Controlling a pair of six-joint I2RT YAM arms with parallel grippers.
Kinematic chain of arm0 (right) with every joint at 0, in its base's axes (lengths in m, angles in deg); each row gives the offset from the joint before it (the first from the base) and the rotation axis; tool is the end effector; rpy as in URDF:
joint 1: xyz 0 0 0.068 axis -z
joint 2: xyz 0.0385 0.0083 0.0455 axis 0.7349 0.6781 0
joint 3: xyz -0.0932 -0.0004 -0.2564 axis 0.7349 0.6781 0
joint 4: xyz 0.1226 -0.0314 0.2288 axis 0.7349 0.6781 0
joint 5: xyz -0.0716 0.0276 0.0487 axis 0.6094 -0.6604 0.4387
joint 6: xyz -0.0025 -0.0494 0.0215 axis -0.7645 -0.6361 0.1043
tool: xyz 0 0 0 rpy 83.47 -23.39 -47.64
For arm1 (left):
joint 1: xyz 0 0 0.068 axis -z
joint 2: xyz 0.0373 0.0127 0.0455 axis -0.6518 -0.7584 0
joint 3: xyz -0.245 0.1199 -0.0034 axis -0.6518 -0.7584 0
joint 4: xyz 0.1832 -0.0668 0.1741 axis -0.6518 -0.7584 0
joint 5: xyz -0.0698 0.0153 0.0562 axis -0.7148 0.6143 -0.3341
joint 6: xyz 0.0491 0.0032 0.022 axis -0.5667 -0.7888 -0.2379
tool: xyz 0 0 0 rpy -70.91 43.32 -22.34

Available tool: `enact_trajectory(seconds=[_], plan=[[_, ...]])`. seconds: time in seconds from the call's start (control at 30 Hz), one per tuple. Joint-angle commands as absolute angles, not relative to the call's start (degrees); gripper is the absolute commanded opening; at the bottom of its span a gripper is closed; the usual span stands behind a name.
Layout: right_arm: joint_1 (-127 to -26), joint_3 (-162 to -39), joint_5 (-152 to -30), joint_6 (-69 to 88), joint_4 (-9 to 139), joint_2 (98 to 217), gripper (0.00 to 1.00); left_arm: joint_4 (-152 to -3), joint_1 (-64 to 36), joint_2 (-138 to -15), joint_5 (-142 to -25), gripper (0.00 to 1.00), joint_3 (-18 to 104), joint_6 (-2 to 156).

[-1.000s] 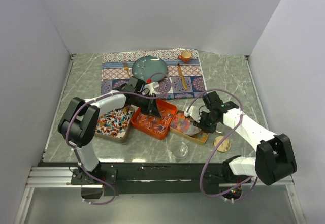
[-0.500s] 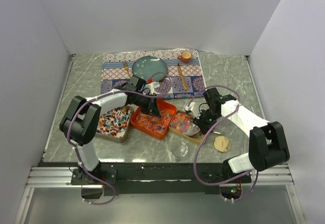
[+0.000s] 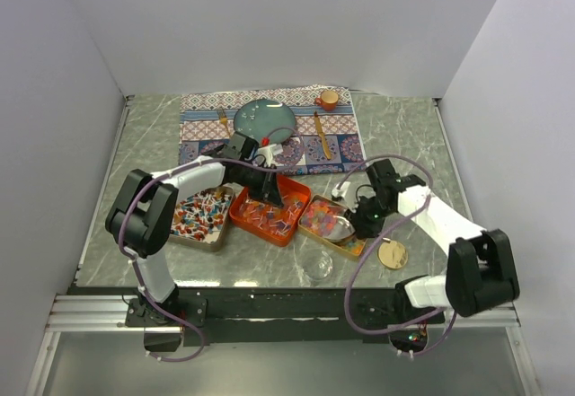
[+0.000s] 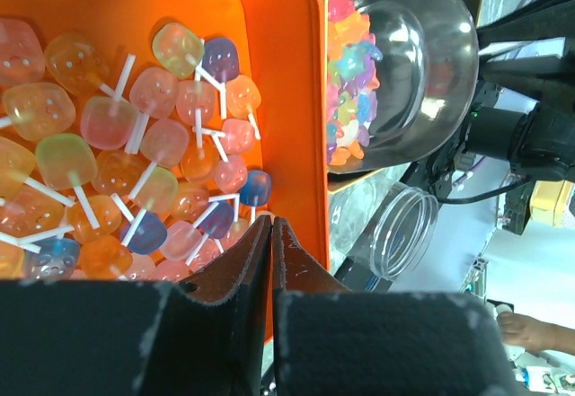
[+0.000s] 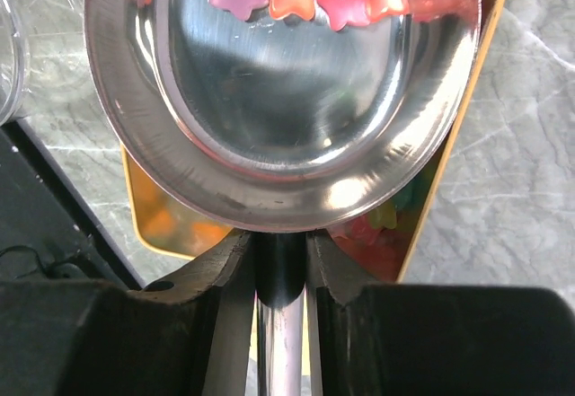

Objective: Pack the candies
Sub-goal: Scoop the fake candies from the storage box.

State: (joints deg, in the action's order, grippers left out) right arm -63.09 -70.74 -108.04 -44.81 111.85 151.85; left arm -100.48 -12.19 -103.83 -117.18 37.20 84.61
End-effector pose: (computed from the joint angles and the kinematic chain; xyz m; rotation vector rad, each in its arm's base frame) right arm 0.2086 0.0745 0.1961 -1.5089 2.3183 0.4963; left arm 0.3103 -0.1953 0.1873 0.5004 2.6229 -1.2397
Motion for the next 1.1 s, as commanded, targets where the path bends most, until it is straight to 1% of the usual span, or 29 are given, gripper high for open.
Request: enact_trajectory(seconds=[0.0, 0.13, 0.4, 0.5, 0.63, 0.77, 0.9, 1.03, 1.07], plan=[[-62.2, -66.1, -110.9, -45.9, 105.1, 142.5, 0.0, -102.7, -13.3, -104.1, -117.4, 0.1, 41.9, 81.1], [-62.1, -62.3, -110.4, -46.3, 100.5, 137.6, 0.0, -107.9, -13.8, -105.6, -117.7, 0.11, 45.2, 78.0], [-62.0, -57.7, -113.2, -41.6, 92.7, 130.5, 0.0, -110.5, -14.0, -108.0, -118.1, 0.11, 49.9, 76.4], [-61.8, -58.9, -115.2, -42.8, 95.6, 130.4, 0.0, -113.0, -14.0, -109.8, -119.4, 0.11, 52.7, 74.1], [-61.7, -60.9, -114.4, -42.5, 98.6, 131.6, 0.0, -113.4, -13.9, -111.7, -121.3, 0.15, 55.5, 73.1], [-61.7, -61.7, -112.1, -43.8, 98.5, 133.8, 0.0, -111.8, -12.2, -113.5, -122.9, 0.21, 57.8, 74.9], [-61.7, -62.3, -111.3, -44.3, 97.5, 134.7, 0.0, -108.0, -9.0, -115.3, -118.7, 0.15, 58.4, 77.9], [-61.7, -63.0, -111.0, -43.9, 96.5, 136.4, 0.0, -105.2, -7.5, -118.2, -119.2, 0.11, 59.9, 82.7], [-61.6, -63.1, -111.0, -43.6, 96.0, 136.8, 0.0, -104.8, -7.2, -118.7, -119.6, 0.08, 60.8, 83.1]])
